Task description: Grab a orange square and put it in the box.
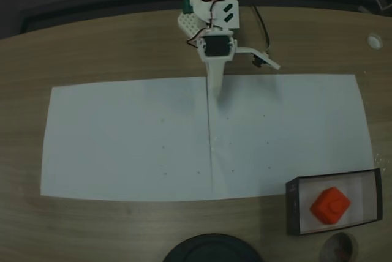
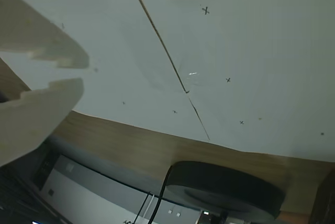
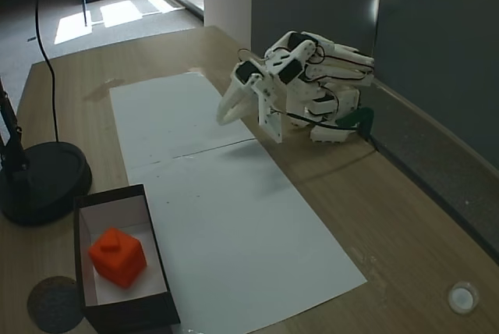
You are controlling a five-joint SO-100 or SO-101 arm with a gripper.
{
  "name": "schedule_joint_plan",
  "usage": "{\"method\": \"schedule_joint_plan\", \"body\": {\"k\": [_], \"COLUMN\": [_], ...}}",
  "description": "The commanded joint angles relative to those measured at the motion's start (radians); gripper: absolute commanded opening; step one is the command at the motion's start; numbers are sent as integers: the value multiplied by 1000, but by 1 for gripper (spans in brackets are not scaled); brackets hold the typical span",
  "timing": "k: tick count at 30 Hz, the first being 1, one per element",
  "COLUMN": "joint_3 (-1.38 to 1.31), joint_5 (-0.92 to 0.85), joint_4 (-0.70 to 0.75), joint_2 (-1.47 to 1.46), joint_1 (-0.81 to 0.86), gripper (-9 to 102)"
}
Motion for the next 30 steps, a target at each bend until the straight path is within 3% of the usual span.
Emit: {"method": "schedule_joint_plan", "body": {"k": [1, 6, 30], "joint_3": [-37, -104, -110], "joint_5": [8, 8, 49], "joint_4": [72, 318, 344], "joint_2": [25, 25, 25], "joint_1": [-5, -95, -58], "gripper": [0, 0, 0]}}
